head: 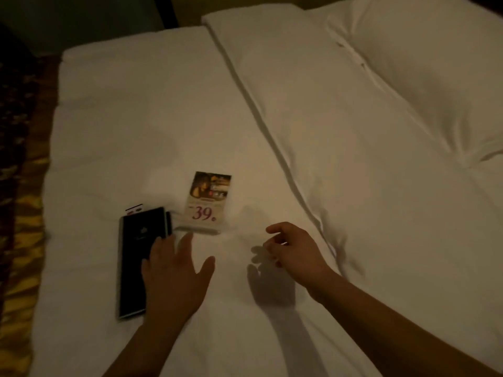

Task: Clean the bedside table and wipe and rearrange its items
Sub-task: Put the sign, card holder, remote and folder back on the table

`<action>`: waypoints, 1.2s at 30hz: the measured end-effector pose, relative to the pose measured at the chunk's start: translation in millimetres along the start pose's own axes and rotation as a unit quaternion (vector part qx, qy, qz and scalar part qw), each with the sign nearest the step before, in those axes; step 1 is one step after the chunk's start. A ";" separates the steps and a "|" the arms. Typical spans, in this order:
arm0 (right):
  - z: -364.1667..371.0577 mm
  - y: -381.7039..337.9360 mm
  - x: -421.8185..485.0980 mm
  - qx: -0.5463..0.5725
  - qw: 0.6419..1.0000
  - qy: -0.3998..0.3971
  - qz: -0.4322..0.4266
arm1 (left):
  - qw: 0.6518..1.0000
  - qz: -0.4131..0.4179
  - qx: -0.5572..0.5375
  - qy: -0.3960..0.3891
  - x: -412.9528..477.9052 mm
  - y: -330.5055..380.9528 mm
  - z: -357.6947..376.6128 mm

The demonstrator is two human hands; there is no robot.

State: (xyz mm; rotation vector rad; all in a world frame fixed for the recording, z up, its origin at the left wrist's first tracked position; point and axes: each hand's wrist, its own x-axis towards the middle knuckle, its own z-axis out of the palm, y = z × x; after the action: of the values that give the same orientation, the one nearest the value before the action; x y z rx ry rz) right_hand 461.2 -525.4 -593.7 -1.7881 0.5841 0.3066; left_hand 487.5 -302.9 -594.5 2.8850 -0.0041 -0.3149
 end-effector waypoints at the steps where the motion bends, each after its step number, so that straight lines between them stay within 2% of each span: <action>1: 13.5 -4.1 7.3 0.020 1.000 -0.006 0.014 | 0.999 -0.037 -0.003 0.000 5.7 -17.5 -1.1; 5: 59.3 -17.2 41.2 0.060 0.996 0.006 0.068 | 0.984 -0.155 -0.072 -0.053 31.8 -66.5 -1.7; 9: 89.1 -25.4 76.0 0.100 0.987 0.049 0.115 | 0.965 -0.211 -0.124 -0.098 60.4 -91.2 6.6; 14: 106.9 -28.0 102.0 0.107 0.984 0.059 0.132 | 0.961 -0.212 -0.120 -0.129 71.5 -105.0 20.4; 21: 117.8 -32.2 114.8 0.086 0.986 0.040 0.136 | 0.969 -0.177 -0.119 -0.124 74.4 -111.7 24.8; 26: 121.1 -34.1 111.3 0.069 0.990 0.013 0.119 | 0.969 -0.188 -0.109 -0.117 68.3 -104.6 27.5; 30: 110.4 -34.6 99.8 0.096 0.991 0.015 0.097 | 0.968 -0.207 -0.098 -0.098 69.2 -102.7 27.2; 36: 72.4 -22.1 70.6 0.131 0.988 0.009 0.077 | 0.952 -0.208 -0.203 -0.095 66.0 -124.6 16.7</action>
State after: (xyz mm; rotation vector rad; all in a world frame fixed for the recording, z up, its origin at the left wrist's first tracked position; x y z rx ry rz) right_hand 538.7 -468.3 -631.4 -1.4978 0.7427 0.3035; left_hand 545.6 -187.7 -653.8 2.4131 0.5726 -0.5900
